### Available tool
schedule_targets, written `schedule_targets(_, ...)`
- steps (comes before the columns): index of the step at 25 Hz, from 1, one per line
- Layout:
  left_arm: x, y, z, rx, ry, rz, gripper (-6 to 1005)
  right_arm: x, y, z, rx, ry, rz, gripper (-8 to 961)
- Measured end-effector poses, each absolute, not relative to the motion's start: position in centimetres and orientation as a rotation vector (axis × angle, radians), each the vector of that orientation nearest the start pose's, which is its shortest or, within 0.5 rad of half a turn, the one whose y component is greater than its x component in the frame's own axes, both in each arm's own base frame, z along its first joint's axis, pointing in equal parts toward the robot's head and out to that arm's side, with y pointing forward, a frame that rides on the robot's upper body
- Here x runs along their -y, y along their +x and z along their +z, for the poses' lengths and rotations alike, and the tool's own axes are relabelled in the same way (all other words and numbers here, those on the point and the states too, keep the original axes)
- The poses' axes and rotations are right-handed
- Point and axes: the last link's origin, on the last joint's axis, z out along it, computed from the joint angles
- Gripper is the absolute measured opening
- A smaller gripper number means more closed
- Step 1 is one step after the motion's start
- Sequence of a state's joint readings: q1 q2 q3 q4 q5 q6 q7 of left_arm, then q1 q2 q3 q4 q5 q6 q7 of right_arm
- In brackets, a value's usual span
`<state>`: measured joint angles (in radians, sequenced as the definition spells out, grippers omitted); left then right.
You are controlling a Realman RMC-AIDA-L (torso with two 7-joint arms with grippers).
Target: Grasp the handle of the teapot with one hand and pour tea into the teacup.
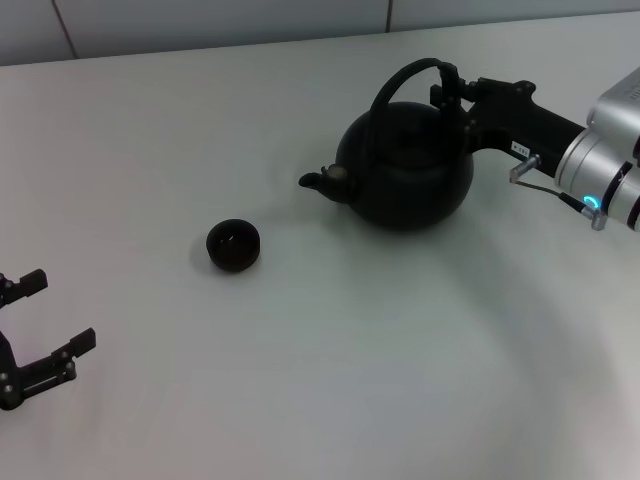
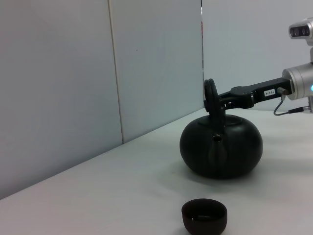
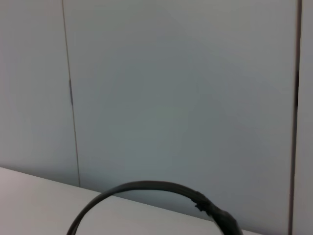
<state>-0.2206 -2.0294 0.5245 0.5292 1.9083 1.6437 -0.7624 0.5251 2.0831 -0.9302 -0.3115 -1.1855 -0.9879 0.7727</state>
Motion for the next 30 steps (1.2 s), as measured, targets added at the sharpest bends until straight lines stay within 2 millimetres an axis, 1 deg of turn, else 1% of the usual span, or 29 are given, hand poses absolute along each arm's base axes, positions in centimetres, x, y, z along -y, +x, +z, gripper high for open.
schedule_targets(7, -23.1, -35.6, 2.6, 0.308, -2.458, -0.646, 859, -36.8, 30.5, -2.1, -0.583, -2.085, 0.644, 255)
schedule_targets(13, -23.2, -35.5, 2.6, 0.307, -2.459, -0.647, 859, -35.2, 31.0, -1.4, -0.523, -2.061, 0.705, 533)
schedule_targets(17, -23.3, -35.5, 2.6, 0.301, -2.460, -0.647, 859, -33.4, 32.2, -0.8, -0.532, -1.999, 0.750, 717)
schedule_targets(23, -23.5, -35.3, 2.6, 0.291, -2.467, -0.648, 859, -29.0, 34.6, -0.3, -0.571, -1.892, 0.810, 726)
schedule_targets(25, -23.6, -35.3, 2.6, 0.289, -2.468, -0.648, 859, -28.0, 35.1, -0.3, -0.588, -1.859, 0.821, 726)
schedule_targets(28, -23.7, -35.2, 2.6, 0.287, -2.469, -0.648, 859, -27.5, 35.2, -0.6, -0.601, -1.849, 0.829, 726)
schedule_targets(30, -23.7, -35.2, 2.6, 0.286, -2.470, -0.648, 859, -27.3, 34.9, -0.5, -0.584, -1.864, 0.855, 726)
